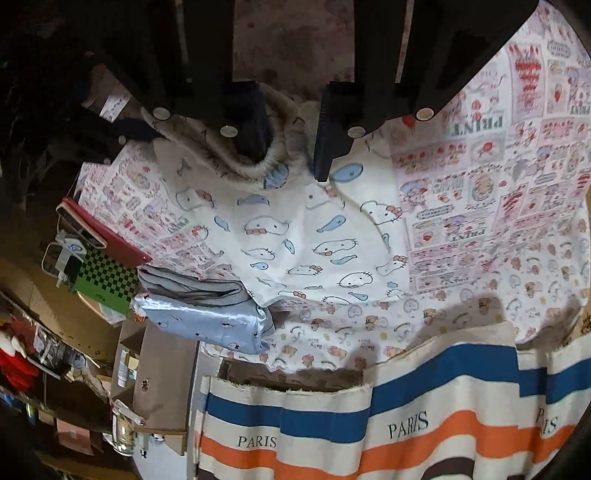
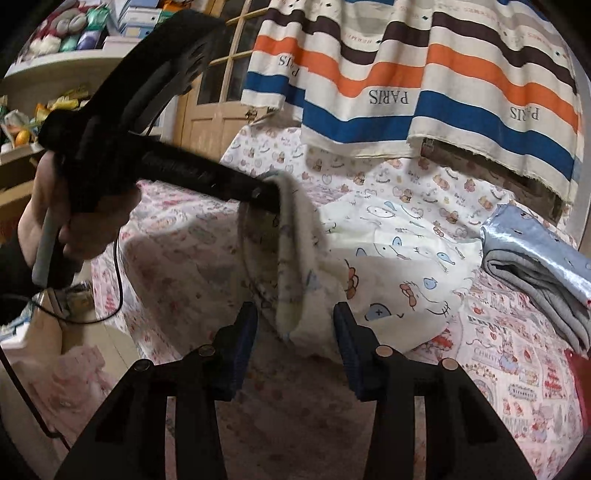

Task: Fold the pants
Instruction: 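Lift the cuff with the left tool while the right tool grips it and folds it over, then grip the elastic waistband with both tools and fold it over the legs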

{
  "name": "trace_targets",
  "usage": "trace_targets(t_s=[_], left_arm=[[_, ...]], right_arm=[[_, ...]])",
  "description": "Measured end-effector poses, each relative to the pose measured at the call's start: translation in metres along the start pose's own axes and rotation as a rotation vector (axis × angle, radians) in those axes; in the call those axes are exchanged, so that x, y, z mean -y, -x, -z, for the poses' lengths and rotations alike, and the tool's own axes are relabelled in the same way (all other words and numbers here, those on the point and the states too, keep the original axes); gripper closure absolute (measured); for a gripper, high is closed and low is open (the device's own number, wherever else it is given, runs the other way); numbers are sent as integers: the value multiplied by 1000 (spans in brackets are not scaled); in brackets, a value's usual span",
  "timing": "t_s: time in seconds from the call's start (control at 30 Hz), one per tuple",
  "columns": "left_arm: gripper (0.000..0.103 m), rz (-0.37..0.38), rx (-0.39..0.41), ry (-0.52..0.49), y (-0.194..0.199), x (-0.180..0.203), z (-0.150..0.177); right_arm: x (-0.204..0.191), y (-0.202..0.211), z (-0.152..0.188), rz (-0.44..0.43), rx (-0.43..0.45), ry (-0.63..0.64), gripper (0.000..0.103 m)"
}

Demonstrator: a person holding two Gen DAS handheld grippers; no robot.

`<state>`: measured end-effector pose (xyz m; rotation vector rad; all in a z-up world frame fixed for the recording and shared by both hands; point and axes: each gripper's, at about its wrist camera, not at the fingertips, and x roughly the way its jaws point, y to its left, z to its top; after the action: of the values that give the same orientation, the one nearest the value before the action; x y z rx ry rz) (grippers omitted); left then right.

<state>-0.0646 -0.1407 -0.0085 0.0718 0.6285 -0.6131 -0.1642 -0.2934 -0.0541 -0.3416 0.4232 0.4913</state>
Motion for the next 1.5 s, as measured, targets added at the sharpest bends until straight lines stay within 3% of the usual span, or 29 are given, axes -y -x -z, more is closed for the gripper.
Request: trace_targets(t_s=[0.3,0.33,0.4,0.43,0.5,0.57,0.73,0.83,1.0,1.1,1.17,1.2,1.23,1.33,1.5], left_arm=[[81,46,-48,43,-24,-16,-13],[81,49,-48,41,-24,-16,-13],[81,48,-42,34,-22,-16,-13],[80,48,-35,23,-19,-16,-12],[68,40,-26,-2,-12,-17,-8],[47,37,-10,-11,-2,-20,-4],[45,93,6,-23,15,-30,6],[37,92,24,-80,21,-26,10],[34,104,31,-175,28,-21,13],[32,148,-5,-185,15,-20,6],[32,132,-40,-214,0,-17,2],[33,125,-65,-226,-10,-17,-1],[42,126,-78,-223,-17,-18,-2],[83,201,-119,-161,-31,-26,-6],[92,224,-64,-130,-22,-28,-14]], right_arm=[[2,-15,-5,14,-39,63,59],[3,-16,-5,18,-41,61,61],[7,-17,-6,27,-44,53,79],[10,-17,-7,22,-37,37,80],[18,-15,-9,1,-24,-2,84],[28,-13,-12,-17,-11,-47,84],[60,-12,-17,-89,11,-194,84],[72,-13,-21,-111,25,-238,84],[91,-15,-28,-157,25,-301,84],[99,-18,-34,-196,26,-315,84],[102,-18,-38,-207,38,-317,84],[105,-19,-40,-210,45,-325,84],[107,-20,-42,-218,50,-335,84],[112,-23,-46,-239,51,-357,86],[119,-28,-49,-234,48,-374,89]])
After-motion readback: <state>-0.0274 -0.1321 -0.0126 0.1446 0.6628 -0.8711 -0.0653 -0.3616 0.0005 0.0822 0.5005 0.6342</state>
